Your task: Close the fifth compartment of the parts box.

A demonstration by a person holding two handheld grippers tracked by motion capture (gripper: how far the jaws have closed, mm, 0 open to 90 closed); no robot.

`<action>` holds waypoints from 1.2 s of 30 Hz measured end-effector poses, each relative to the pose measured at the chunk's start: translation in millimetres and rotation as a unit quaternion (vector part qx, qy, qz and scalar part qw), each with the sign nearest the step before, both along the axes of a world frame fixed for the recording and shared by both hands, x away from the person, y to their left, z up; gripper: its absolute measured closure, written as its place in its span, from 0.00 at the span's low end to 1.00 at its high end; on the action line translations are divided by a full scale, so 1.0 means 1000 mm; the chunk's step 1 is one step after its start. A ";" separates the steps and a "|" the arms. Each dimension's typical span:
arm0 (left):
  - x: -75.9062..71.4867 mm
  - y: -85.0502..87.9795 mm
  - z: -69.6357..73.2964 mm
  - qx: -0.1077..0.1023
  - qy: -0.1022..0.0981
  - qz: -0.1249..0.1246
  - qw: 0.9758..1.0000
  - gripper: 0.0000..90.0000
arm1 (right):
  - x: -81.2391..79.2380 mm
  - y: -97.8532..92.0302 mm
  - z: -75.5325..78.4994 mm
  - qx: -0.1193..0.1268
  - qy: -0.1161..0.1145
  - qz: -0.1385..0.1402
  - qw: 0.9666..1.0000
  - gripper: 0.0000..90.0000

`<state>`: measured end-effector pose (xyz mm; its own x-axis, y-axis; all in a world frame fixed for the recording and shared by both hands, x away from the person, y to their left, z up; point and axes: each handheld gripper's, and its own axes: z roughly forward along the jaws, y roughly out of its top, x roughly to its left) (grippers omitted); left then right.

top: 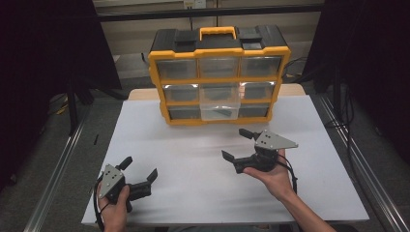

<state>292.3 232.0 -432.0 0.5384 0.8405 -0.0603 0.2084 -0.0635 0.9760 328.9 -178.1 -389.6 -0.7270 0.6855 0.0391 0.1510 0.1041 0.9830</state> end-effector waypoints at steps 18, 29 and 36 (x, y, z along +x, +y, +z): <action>-0.001 0.000 0.001 -0.001 -0.004 -0.002 1.000 0.01 | 0.016 0.020 0.023 0.018 -0.018 0.026 0.999 0.18; -0.001 0.000 0.001 -0.004 -0.004 0.000 1.000 0.01 | 0.030 0.022 0.023 0.028 -0.014 0.026 0.999 0.31; -0.001 0.000 0.002 -0.005 -0.004 -0.002 1.000 0.01 | 0.033 0.020 0.022 0.028 -0.022 0.016 0.999 0.41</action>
